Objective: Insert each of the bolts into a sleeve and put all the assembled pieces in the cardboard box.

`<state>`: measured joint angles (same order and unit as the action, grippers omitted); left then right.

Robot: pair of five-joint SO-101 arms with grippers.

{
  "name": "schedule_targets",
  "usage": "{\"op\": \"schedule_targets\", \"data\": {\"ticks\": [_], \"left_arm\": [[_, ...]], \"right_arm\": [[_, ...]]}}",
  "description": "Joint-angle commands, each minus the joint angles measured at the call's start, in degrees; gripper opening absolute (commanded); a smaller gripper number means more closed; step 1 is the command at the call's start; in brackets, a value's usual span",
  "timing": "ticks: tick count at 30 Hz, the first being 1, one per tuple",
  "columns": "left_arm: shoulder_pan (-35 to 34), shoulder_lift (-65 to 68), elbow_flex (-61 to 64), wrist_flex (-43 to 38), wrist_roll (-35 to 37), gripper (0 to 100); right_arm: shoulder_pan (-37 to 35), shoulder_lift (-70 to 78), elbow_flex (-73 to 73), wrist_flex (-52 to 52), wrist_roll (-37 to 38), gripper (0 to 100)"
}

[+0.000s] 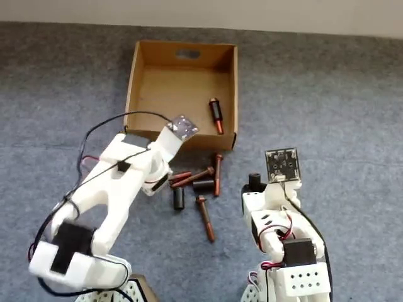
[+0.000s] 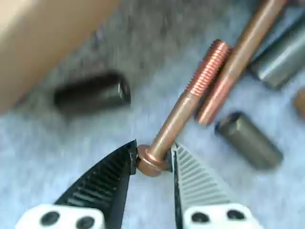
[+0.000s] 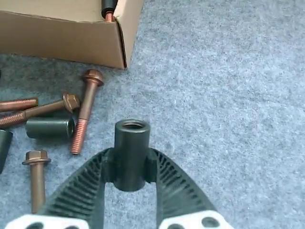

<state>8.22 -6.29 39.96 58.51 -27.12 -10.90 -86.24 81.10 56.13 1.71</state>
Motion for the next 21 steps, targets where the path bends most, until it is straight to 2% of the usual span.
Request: {"op": "schedule_targets", "data": {"ticks": [1,6,13,18,21], "left_arm": [[-2.9,-13.1,2.7,3.4,-4.6,1],[-9.2,-22.4,6.9,7.6,-13.8,1],[-12.1,-22.0,13.1,9.0,-30.2,1],[-11.6,-19.9,13.0,7.5,-31.1,2],[-11.6,-17.1,13.1,7.2,-31.2,12]], "right_arm": [[0.5,-0.6,-0.4,-0.4,-0.4,0.5],[0.5,-0.6,-0.4,-0.4,-0.4,0.5],[0.5,-0.6,-0.4,-0.4,-0.4,0.5],[0.5,-0.6,-0.4,-0.4,-0.4,0.5],[0.5,-0.6,-0.4,-0.4,-0.4,0.5]]}}
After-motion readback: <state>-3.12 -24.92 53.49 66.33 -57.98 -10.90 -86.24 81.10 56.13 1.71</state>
